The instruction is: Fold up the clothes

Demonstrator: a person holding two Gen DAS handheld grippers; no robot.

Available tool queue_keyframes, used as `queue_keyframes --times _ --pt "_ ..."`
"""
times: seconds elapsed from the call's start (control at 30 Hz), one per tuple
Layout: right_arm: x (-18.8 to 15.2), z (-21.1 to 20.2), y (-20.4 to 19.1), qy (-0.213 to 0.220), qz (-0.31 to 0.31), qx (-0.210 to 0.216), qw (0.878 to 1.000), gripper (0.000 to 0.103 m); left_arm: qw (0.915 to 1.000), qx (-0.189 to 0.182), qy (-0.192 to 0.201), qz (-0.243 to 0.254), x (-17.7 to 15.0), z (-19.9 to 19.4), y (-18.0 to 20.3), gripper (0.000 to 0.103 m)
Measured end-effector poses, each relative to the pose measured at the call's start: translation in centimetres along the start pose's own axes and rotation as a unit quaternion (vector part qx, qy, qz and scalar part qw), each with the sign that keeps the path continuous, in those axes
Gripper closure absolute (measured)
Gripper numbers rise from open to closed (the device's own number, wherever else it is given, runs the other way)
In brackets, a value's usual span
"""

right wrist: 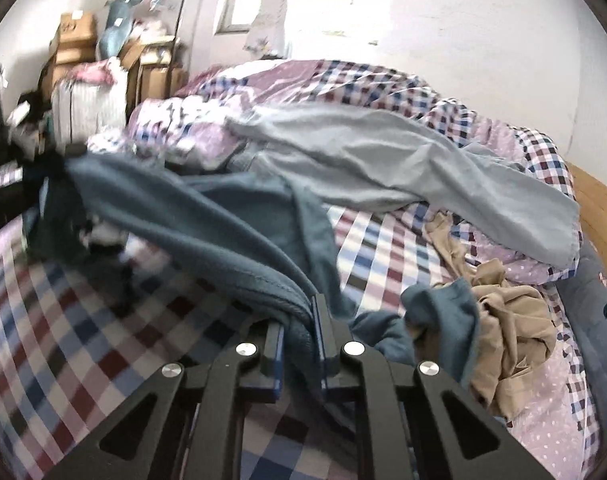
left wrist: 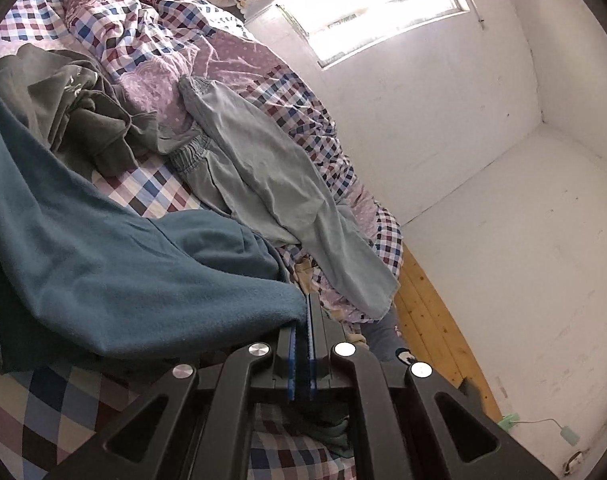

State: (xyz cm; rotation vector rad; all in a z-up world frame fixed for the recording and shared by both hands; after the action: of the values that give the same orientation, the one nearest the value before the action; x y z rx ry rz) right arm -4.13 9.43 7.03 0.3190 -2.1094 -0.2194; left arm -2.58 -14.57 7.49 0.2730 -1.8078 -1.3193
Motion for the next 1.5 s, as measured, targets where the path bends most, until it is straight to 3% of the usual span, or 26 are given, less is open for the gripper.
queue_keyframes --times 0.27,0.37,0.47,0.57,0.67,0.8,0.93,1.0,1.07,1.17,1.3,1.43,1.5 --pt "5.4 2.1 2.4 0.012 0.008 -0.004 1.000 0.093 0.9996 0.014 -0.022 -0.009 -0.3 0.9 -0.8 0.097" --pt "7.2 3.4 4.2 0.011 0.032 -0.018 0.999 0.093 0.9984 0.036 -0.041 0.011 -0.5 1.6 -0.6 0.089" --pt "9.1 4.6 6.0 0.009 0.056 -0.033 0.998 0.093 0.9934 0.080 -0.050 0.067 -0.7 1.8 0.1 0.075" --pt "11.0 5.8 7.8 0.008 0.080 -0.048 0.996 0.093 0.9932 0.084 -0.051 0.063 -0.7 1.6 -0.3 0.060" --pt "12.2 6.9 9.8 0.006 0.105 -0.066 0.992 0.093 0.9928 0.089 -0.055 0.058 -0.7 1.5 -0.7 0.057" --pt "10.7 10.0 14.6 -0.047 0.145 -0.123 0.981 0.092 0.9909 0.100 -0.072 0.056 -1.1 1.9 -1.2 0.057" --pt "5.5 13.6 17.6 -0.157 0.183 -0.139 0.961 0.089 0.9890 0.102 -0.088 0.061 -1.8 2.7 -1.1 0.057" --pt "3.1 13.1 18.3 -0.168 0.211 -0.143 0.952 0.085 0.9880 0.104 -0.095 0.063 -2.1 3.0 -1.0 0.057" --pt "1.1 12.1 18.5 -0.172 0.233 -0.147 0.946 0.067 0.9872 0.104 -0.102 0.065 -2.5 3.4 -0.9 0.057" --pt "-1.3 9.8 17.9 -0.167 0.252 -0.143 0.943 0.062 0.9861 0.105 -0.110 0.067 -2.8 3.7 -0.8 0.057" --pt "-3.4 4.5 16.4 -0.129 0.272 -0.139 0.943 0.061 0.9848 0.108 -0.118 0.068 -3.2 4.3 -0.8 0.057" --pt "-4.6 2.2 12.1 -0.119 0.236 -0.095 0.960 0.061 0.9828 0.113 -0.130 0.067 -4.0 5.0 -0.8 0.057" --pt "-5.2 2.2 8.1 -0.115 0.167 -0.058 0.978 0.061 0.9814 0.113 -0.141 0.066 -4.6 5.4 -0.8 0.057"
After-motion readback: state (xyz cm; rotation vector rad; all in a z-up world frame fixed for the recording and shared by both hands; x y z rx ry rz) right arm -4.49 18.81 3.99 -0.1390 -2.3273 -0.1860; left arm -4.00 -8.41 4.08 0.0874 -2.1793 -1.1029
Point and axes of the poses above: each gripper's, at about its wrist camera, not at the fingertips, and z roughly the way its jaws point, y to its right, x to its top, the point moved 5 cm from there along z, roughly the way its jaws point, and after that the axes turned 11 degrees about -x, right-handed, at the moved point
